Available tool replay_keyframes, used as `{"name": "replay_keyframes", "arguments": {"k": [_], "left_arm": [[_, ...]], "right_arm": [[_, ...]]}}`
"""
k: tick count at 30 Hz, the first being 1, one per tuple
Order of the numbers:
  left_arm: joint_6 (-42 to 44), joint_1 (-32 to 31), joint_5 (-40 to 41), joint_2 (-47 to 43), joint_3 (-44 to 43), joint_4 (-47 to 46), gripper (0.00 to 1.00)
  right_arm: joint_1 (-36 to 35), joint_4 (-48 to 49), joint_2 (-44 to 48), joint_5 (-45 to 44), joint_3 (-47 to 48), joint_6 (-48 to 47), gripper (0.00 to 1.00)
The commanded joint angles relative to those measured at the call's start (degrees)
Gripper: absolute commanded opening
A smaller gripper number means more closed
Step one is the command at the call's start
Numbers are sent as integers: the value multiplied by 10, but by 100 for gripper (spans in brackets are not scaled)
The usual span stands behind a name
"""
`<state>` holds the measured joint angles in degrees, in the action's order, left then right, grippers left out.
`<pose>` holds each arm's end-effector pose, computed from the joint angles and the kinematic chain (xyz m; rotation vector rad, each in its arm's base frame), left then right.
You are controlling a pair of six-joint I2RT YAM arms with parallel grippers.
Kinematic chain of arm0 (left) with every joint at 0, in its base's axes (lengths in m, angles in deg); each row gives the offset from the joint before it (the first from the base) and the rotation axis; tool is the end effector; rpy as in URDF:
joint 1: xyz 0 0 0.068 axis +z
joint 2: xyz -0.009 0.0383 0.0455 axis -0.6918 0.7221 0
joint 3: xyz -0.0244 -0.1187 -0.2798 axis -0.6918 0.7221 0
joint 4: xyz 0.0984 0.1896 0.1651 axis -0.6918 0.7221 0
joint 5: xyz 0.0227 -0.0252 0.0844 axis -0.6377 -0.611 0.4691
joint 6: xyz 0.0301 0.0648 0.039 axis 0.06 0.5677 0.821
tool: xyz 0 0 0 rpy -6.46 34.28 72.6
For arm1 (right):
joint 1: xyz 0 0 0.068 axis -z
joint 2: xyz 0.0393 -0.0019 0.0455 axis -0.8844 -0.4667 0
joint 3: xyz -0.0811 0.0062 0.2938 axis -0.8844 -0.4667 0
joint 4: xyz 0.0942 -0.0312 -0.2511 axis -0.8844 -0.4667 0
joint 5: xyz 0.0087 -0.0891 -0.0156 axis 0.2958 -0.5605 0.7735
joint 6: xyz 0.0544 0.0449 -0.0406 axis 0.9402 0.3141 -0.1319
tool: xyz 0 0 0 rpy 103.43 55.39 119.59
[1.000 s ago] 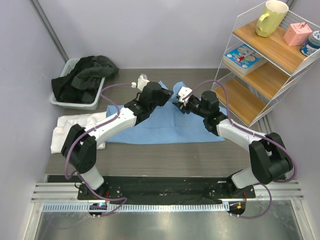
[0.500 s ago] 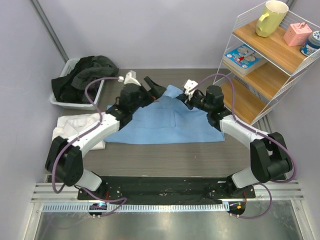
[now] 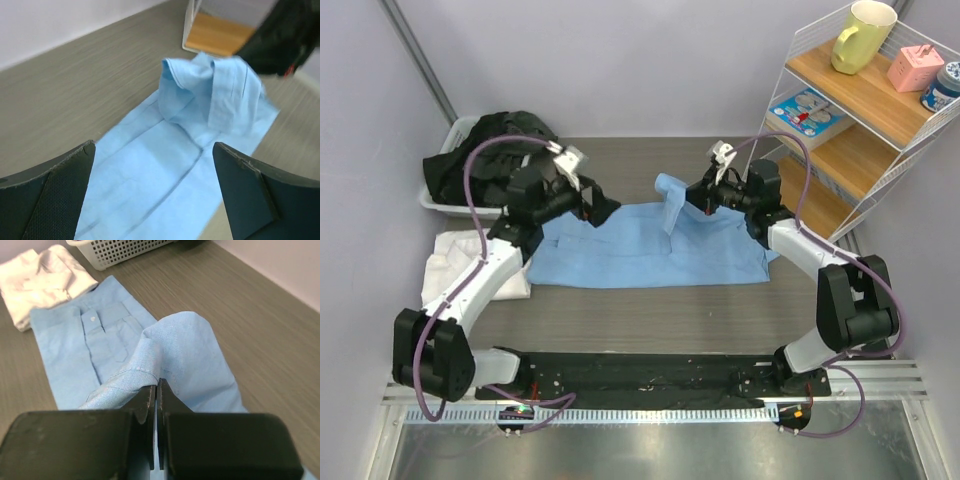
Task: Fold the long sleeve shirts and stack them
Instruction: Fold the shirt
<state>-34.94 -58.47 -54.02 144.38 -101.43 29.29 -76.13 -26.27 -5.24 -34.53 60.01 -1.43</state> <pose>0.3097 -0.1204 0.3584 0.4997 1.7181 -0.7993 0.3504 0.1370 0.3001 -0.8395 1.5561 0.7608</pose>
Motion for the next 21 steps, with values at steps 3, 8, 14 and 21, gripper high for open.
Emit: {"name": "replay_keyframes", "arguments": {"k": [3,8,14,21], "left_arm": [[295,-111,35,9,79,-113,100],[243,-178,76,82,102,-259,100],[182,-250,162,153,65,-320,100],[233,-292,238,214,15,-372,100]], "right_arm": [[23,71,-29,22,35,172,1],[32,98,-40,-19,30,272,1],[33,116,-38,-71,16,363,1],[34,117,-41,-86,11,390,1]]}}
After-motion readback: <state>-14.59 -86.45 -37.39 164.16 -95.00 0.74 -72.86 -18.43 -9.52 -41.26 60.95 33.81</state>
